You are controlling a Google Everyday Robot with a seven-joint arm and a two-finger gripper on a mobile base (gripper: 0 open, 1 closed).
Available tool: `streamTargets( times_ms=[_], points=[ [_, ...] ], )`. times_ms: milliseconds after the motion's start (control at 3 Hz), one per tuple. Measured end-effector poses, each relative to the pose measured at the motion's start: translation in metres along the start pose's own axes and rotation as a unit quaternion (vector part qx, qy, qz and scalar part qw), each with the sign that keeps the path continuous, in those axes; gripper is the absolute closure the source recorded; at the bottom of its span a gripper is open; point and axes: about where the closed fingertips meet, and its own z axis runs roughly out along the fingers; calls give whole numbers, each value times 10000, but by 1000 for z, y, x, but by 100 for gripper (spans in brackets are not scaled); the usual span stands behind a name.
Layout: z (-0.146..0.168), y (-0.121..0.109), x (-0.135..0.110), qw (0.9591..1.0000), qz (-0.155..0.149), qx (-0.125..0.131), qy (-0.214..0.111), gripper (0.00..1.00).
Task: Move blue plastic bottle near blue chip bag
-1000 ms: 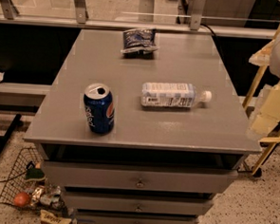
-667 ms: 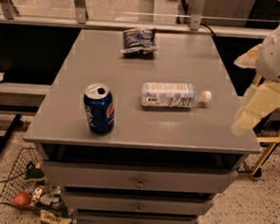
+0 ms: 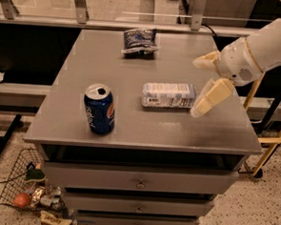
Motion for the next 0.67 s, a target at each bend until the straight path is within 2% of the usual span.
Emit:
streamTargets(
  times_ms=[333,667],
  points=[
    [28,-15,-13,9995,-68,-42,-311,0],
    [51,-19,-18,9997,-150,-111,-170,0]
  ],
)
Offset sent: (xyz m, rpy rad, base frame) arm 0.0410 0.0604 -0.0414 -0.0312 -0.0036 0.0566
